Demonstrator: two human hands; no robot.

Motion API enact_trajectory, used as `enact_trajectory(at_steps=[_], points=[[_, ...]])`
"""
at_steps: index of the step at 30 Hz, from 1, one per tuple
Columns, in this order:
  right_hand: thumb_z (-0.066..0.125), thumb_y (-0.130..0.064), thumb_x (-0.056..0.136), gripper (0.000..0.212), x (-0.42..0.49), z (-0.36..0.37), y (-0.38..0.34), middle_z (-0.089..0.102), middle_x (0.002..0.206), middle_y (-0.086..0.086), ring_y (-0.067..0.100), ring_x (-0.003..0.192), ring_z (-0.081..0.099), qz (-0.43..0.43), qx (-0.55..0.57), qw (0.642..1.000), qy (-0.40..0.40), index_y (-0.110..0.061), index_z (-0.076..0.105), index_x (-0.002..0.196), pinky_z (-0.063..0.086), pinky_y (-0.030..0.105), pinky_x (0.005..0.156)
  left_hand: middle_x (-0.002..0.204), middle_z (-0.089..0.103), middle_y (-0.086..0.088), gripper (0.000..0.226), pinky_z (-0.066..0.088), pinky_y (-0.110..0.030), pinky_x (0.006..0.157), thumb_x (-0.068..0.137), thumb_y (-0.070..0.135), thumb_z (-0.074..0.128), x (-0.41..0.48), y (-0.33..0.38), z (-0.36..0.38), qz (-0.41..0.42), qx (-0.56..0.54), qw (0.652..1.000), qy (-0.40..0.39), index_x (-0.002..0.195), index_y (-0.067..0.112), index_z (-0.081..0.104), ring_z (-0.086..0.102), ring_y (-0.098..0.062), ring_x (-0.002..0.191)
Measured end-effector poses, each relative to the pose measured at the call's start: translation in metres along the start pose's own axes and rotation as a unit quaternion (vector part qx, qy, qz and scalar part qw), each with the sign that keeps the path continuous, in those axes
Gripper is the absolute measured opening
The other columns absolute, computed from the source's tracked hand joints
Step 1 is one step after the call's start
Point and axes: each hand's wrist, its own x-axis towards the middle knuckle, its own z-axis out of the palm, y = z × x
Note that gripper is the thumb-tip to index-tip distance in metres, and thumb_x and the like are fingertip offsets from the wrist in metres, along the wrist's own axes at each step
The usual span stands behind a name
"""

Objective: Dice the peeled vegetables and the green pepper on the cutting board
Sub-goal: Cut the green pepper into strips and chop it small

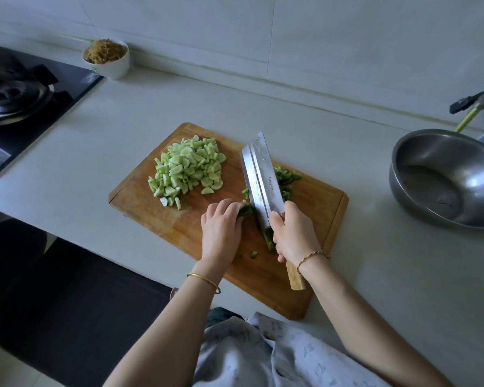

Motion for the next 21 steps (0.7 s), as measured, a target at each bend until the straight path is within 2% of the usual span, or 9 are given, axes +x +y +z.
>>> enact_trajectory(at_steps=[4, 9, 12, 15, 21], points=[[0.039, -0.028, 0.102, 0.019, 0.0003, -0.0005, 0.0009, 0.055, 0.077, 0.004, 0.014, 0.049, 0.052, -0.009, -0.033, 0.999, -0.009, -0.012, 0.045, 0.094, 0.048, 0.025, 0.039, 0.114, 0.061, 0.0, 0.019, 0.036, -0.038, 0.088, 0.089, 0.012, 0.06, 0.002, 0.0009, 0.0009, -0.012, -0.011, 1.0, -0.002, 0.107, 0.016, 0.062, 0.049, -0.027, 0.107], [0.039, -0.028, 0.102, 0.019, 0.0004, 0.0007, 0.0008, 0.057, 0.081, 0.006, 0.018, 0.055, 0.056, -0.01, -0.056, 0.998, -0.018, -0.011, 0.046, 0.097, 0.054, 0.029, 0.043, 0.11, 0.063, -0.002, 0.014, 0.033, -0.032, 0.084, 0.086, 0.009, 0.063, 0.0037, 0.0003, 0.0009, -0.007, -0.01, 1.0, 0.002, 0.1, 0.011, 0.063, 0.051, -0.027, 0.107], [0.04, -0.027, 0.102, 0.019, -0.0007, 0.0008, -0.0002, 0.057, 0.08, 0.005, 0.02, 0.059, 0.057, -0.02, -0.074, 0.997, -0.003, -0.011, 0.046, 0.095, 0.058, 0.039, 0.053, 0.108, 0.065, -0.003, 0.013, 0.034, -0.031, 0.084, 0.085, 0.007, 0.064, 0.0034, 0.0008, 0.001, 0.002, -0.014, 1.0, 0.003, 0.098, 0.009, 0.064, 0.053, -0.028, 0.107], [0.041, -0.028, 0.101, 0.018, -0.0013, 0.0008, -0.0017, 0.055, 0.077, 0.002, 0.017, 0.058, 0.053, -0.025, -0.09, 0.996, -0.005, -0.012, 0.045, 0.093, 0.059, 0.042, 0.061, 0.106, 0.066, -0.004, 0.013, 0.036, -0.031, 0.084, 0.084, 0.004, 0.065, 0.0022, 0.0035, 0.0017, 0.017, -0.015, 1.0, 0.005, 0.095, 0.009, 0.064, 0.056, -0.029, 0.105], [0.04, -0.028, 0.101, 0.019, -0.0004, -0.0018, -0.0048, 0.056, 0.078, 0.004, 0.02, 0.059, 0.055, -0.027, -0.088, 0.996, 0.002, -0.012, 0.045, 0.092, 0.059, 0.045, 0.06, 0.104, 0.064, -0.006, 0.012, 0.041, -0.034, 0.083, 0.083, 0.005, 0.067, 0.0026, 0.0028, 0.0025, 0.02, -0.021, 0.999, 0.013, 0.094, 0.008, 0.065, 0.058, -0.028, 0.098]])
